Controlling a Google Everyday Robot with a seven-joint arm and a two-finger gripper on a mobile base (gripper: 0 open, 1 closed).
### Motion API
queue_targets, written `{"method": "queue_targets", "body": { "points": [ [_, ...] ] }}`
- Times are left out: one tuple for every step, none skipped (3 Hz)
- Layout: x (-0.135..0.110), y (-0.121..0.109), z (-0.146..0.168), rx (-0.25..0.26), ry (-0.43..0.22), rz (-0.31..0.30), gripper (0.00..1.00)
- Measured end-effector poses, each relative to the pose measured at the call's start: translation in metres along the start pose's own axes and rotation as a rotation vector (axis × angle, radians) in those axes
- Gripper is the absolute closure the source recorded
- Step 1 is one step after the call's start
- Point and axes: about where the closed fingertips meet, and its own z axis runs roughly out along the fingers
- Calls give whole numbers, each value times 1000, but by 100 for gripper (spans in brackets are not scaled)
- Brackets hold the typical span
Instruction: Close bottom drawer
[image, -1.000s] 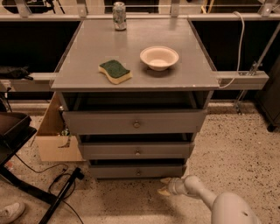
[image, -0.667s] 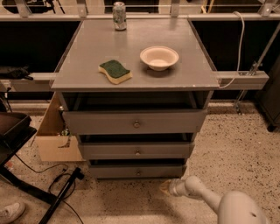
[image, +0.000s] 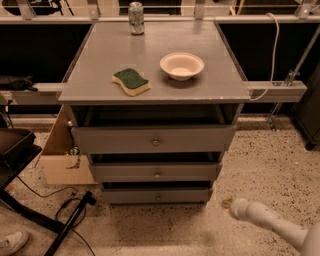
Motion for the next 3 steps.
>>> {"method": "queue_targets", "body": {
  "points": [
    [11,-57,-82,153,63,16,100],
    [-9,-109,-155,297,102,-2,100],
    [-57,-140,-228,457,89,-67,100]
  ]
}}
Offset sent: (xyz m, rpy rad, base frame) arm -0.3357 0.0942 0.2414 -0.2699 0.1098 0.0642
